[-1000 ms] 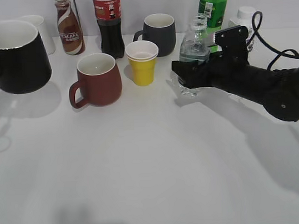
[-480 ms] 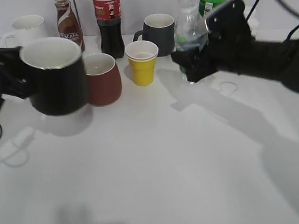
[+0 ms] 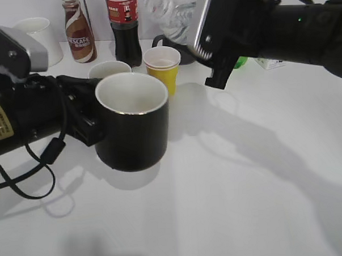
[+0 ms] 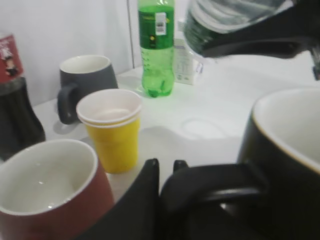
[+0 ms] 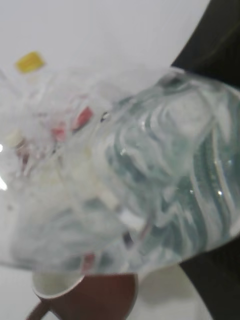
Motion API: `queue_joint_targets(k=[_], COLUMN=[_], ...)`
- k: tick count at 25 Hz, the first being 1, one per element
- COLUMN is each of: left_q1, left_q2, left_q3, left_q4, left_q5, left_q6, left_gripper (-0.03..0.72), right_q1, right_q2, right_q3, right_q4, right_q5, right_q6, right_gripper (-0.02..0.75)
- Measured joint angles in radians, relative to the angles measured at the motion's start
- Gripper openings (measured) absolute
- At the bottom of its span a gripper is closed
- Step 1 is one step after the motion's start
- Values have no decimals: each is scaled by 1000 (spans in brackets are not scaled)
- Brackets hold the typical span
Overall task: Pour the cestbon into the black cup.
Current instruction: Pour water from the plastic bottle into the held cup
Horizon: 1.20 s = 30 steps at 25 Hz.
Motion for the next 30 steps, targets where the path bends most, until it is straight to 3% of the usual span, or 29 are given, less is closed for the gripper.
queue_joint_targets(k=[18,30], left_q1=[-27,-27], left_q2=[0,0], left_q3=[0,0], left_q4=[-18,-10], left_q5=[15,16], left_q6=[0,-1], left_gripper=[47,47], right_q1=[23,23], right_q2=[-1,-1], right_q3=[-2,-2], right_q4=[2,181], right_q5=[19,-45], right_q6=[-603,-878], right_gripper=[452,452])
